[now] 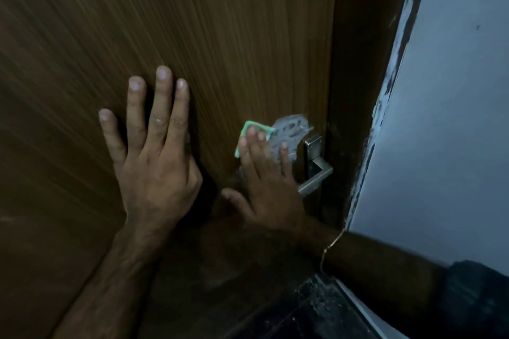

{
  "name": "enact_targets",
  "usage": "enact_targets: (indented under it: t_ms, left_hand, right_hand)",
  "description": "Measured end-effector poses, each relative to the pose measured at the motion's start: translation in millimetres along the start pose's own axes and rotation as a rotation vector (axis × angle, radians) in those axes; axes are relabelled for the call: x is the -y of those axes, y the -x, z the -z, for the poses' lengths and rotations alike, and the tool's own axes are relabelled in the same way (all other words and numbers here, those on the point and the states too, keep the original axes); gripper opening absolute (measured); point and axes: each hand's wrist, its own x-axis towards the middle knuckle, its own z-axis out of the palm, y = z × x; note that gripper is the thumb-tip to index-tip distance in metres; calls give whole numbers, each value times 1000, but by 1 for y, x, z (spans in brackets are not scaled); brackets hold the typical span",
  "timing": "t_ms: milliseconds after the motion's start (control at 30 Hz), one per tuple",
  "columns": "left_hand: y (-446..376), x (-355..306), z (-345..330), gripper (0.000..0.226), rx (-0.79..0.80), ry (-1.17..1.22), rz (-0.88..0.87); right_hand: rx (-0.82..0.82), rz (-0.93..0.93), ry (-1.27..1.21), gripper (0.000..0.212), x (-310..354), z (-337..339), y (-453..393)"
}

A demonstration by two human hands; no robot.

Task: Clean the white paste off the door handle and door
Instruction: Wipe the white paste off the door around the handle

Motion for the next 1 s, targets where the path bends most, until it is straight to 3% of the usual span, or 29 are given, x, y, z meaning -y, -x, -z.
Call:
enact_targets:
  t_ms: [67, 200, 333, 467, 600, 733, 800, 867, 1000]
  left_hand:
    - [-2, -1, 0, 77, -1, 7, -4]
    - [0, -2, 0, 78, 43, 24, 3]
    - [0, -1, -1, 82, 42, 40, 18]
    - [1, 0, -6, 84, 83, 69, 22]
    - [2, 5, -11, 82, 67, 89, 24]
    - [3, 5, -14, 77, 78, 98, 17]
    - [7, 5, -14, 79, 55, 83, 22]
    - [3, 5, -14, 79, 51, 80, 23]
    - [3, 3, -11, 81, 70, 86, 7]
  right_hand:
    - [-35, 46, -28, 81, 0, -2, -12]
    - [-65, -209, -85, 82, -17, 5, -26]
    - [-21, -64, -50, 84, -12, 3, -5]
    - [-57, -322, -122, 83, -31, 16, -33]
    - [-17, -154, -122, 87, -22, 15, -23]
    - [-4, -391, -174, 84, -34, 22, -23]
    - [74, -286, -165, 86, -27, 19, -7]
    - [36, -218, -145, 83, -31, 21, -11]
    - [14, -428, -232, 84, -45, 30, -27]
